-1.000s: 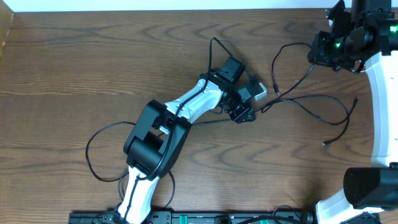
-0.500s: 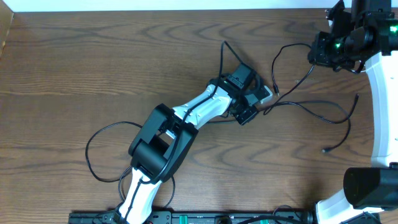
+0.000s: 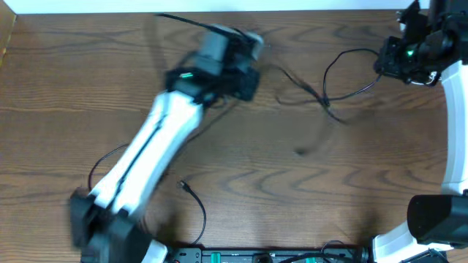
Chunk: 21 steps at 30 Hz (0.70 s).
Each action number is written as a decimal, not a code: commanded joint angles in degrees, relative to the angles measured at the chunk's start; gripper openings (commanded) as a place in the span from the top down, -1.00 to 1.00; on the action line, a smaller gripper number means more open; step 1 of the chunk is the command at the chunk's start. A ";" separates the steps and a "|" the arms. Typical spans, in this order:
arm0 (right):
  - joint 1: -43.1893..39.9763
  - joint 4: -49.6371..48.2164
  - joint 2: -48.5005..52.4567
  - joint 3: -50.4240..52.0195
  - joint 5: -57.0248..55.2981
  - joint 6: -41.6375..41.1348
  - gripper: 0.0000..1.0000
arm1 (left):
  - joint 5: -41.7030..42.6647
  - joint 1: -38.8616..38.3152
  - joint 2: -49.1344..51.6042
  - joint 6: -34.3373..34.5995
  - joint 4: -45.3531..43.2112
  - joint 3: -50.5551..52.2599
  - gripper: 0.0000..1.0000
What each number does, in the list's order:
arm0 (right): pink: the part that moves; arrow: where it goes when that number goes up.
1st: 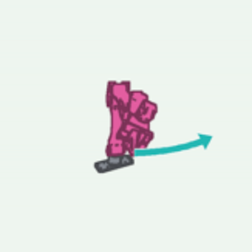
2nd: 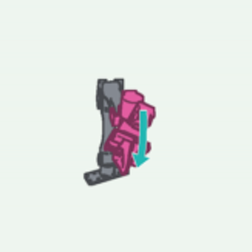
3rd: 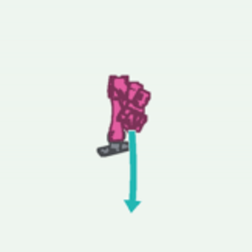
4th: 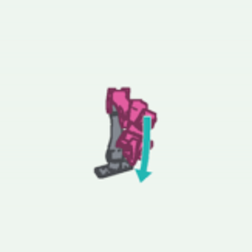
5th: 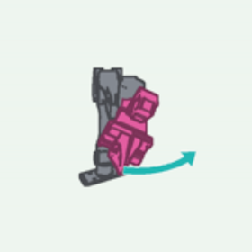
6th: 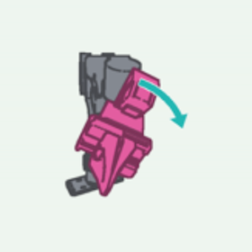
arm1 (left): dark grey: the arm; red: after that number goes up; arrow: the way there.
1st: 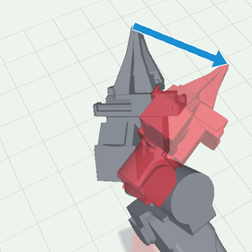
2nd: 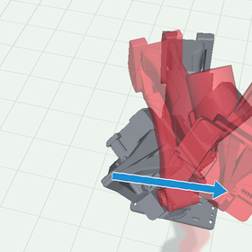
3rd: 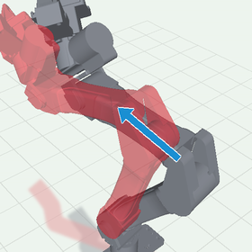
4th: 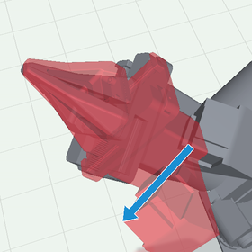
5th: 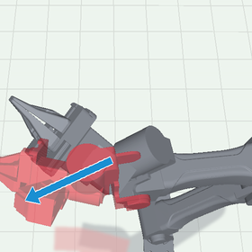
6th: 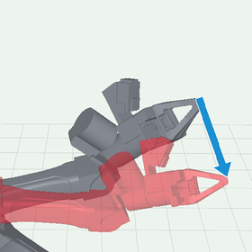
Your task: Untangle cables
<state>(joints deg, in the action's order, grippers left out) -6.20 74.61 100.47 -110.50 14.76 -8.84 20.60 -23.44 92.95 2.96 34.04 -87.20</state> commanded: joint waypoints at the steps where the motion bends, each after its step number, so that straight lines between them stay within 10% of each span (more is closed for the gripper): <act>1: -1.68 0.11 -0.02 0.79 0.20 0.57 0.98 | -0.76 3.87 -7.15 2.12 0.02 -0.98 0.85; 21: -2.19 -0.72 -0.02 15.43 -14.29 -1.40 0.98 | -0.76 17.00 -22.18 11.32 -19.02 -1.01 0.85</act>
<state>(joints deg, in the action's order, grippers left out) -8.25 73.87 100.47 -98.00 8.34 -8.71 20.21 -8.08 71.99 10.68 16.40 -87.57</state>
